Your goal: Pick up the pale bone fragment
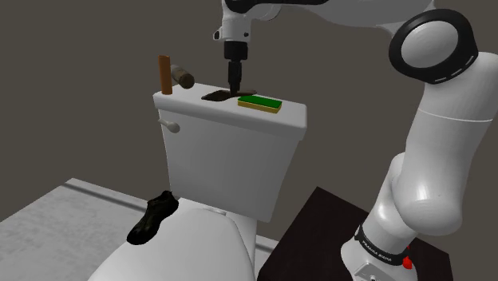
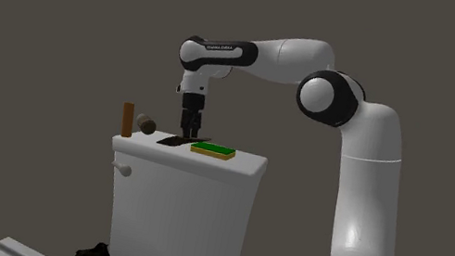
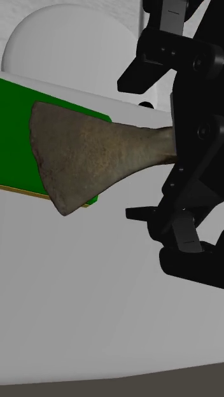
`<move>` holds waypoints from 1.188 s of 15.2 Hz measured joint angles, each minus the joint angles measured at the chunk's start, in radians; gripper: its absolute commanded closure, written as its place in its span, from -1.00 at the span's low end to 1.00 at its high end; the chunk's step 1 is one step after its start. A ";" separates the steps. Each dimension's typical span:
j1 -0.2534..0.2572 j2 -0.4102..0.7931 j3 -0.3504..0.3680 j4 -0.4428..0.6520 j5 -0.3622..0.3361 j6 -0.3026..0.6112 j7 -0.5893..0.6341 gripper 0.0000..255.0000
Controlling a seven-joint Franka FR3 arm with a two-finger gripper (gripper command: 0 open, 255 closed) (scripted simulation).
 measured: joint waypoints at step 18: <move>-0.004 0.032 -0.001 0.134 0.005 -0.102 0.006 1.00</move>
